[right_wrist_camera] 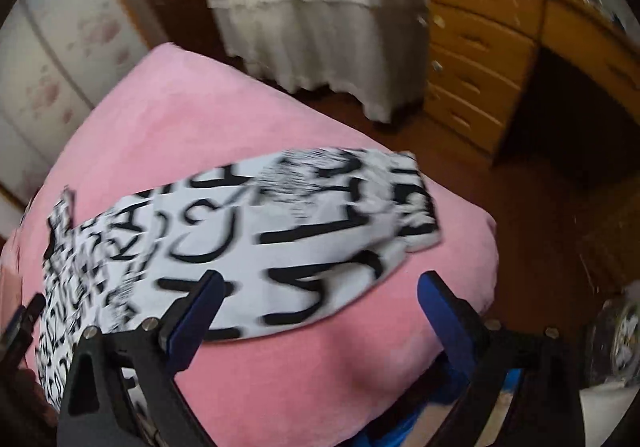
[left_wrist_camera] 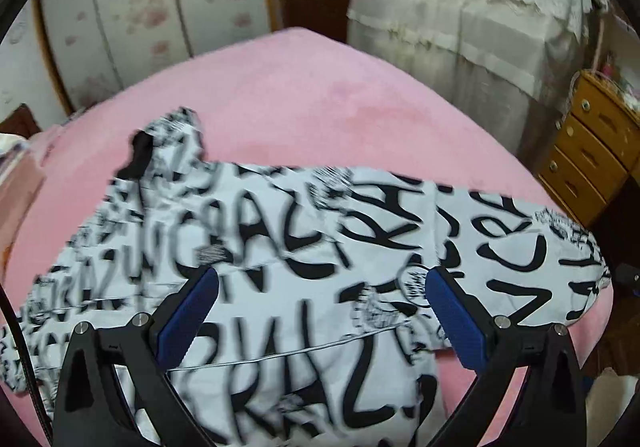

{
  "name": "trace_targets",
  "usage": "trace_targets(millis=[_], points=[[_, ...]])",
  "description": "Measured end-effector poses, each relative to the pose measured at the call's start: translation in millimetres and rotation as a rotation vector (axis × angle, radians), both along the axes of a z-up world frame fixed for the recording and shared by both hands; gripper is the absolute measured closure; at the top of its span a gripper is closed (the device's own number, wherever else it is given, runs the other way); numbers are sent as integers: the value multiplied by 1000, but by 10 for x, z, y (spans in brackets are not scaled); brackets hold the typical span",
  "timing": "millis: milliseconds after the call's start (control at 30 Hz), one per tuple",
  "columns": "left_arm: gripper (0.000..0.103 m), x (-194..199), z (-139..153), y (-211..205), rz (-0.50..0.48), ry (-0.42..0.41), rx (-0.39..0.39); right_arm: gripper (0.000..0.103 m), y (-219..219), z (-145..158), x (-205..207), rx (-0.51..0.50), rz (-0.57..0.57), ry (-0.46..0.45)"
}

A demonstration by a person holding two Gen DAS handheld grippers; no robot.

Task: Fold large clothes
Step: 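Grasp the jacket sleeve cuff with the right gripper and lift it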

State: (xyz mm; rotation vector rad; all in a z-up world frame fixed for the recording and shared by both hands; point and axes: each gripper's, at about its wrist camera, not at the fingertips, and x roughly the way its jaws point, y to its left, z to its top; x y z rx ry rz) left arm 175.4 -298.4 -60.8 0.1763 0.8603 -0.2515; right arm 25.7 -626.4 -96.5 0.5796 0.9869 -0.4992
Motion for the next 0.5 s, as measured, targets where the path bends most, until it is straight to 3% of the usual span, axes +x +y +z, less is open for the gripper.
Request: trace_targets(millis=[133,267,400,500], points=[[0,181,-406,-277,-36,126,-31,11,-291,-324,-63,143,-80,5],[1,230,-672,-455,-47,196,-31,14,-439,-625,-109,291,-134,-21],[1,257,-896,-573,-65,313,-36,14,-502,-739,-126,335,-176,-73],[10,241,-974,-641,-91,350,-42,16,-495,-740,-67,322,-191,-89]])
